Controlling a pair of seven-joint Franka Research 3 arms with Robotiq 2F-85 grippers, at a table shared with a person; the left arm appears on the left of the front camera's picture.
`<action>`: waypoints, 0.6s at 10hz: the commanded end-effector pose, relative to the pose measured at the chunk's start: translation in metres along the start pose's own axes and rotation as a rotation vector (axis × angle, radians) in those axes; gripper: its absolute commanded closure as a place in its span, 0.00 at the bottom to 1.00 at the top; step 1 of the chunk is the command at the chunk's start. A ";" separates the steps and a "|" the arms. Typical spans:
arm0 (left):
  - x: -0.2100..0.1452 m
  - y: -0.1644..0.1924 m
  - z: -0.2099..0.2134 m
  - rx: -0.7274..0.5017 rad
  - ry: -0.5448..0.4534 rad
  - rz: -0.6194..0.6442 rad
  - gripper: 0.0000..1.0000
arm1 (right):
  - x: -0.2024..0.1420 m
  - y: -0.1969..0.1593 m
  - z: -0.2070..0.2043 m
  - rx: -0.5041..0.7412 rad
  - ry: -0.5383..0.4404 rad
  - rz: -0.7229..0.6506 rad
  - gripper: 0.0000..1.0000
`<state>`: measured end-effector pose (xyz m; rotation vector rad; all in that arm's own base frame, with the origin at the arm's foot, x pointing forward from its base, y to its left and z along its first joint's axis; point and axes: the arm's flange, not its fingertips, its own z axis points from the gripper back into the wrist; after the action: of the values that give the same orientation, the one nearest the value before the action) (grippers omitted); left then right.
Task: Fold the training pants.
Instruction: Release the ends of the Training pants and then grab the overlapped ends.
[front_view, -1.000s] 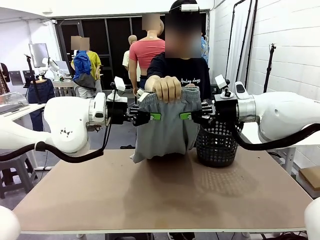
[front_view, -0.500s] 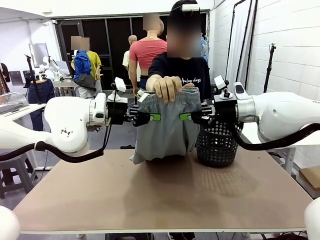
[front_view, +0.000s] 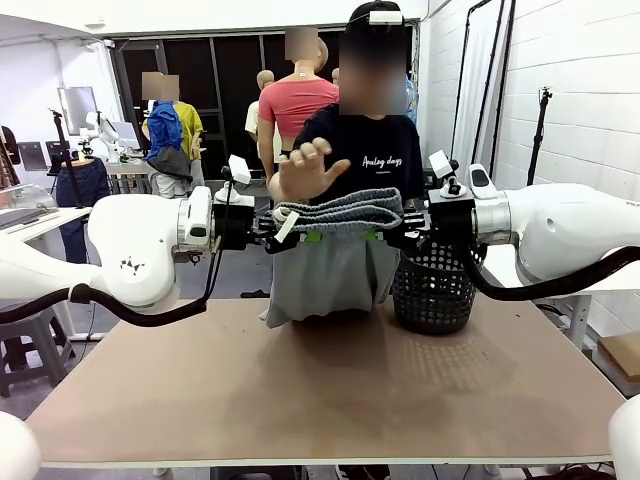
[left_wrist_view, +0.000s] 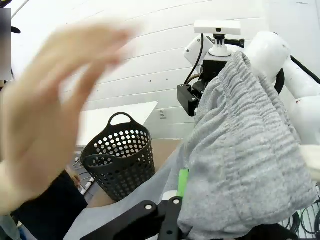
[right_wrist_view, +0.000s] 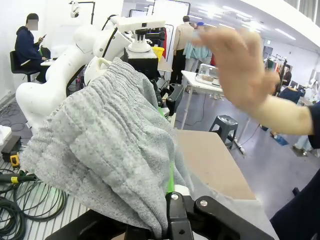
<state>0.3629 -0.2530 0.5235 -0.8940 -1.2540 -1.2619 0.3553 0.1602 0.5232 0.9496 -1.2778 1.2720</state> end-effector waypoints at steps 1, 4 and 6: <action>0.002 0.000 -0.001 -0.001 -0.003 -0.001 1.00 | 0.002 0.003 0.000 0.007 -0.008 0.001 1.00; 0.002 0.000 -0.001 -0.001 -0.003 -0.001 1.00 | 0.002 0.003 0.000 0.007 -0.008 0.001 1.00; 0.002 0.000 -0.001 -0.001 -0.003 -0.001 1.00 | 0.002 0.003 0.000 0.007 -0.008 0.001 1.00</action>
<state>0.3629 -0.2530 0.5235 -0.8941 -1.2541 -1.2619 0.3553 0.1602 0.5232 0.9496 -1.2778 1.2720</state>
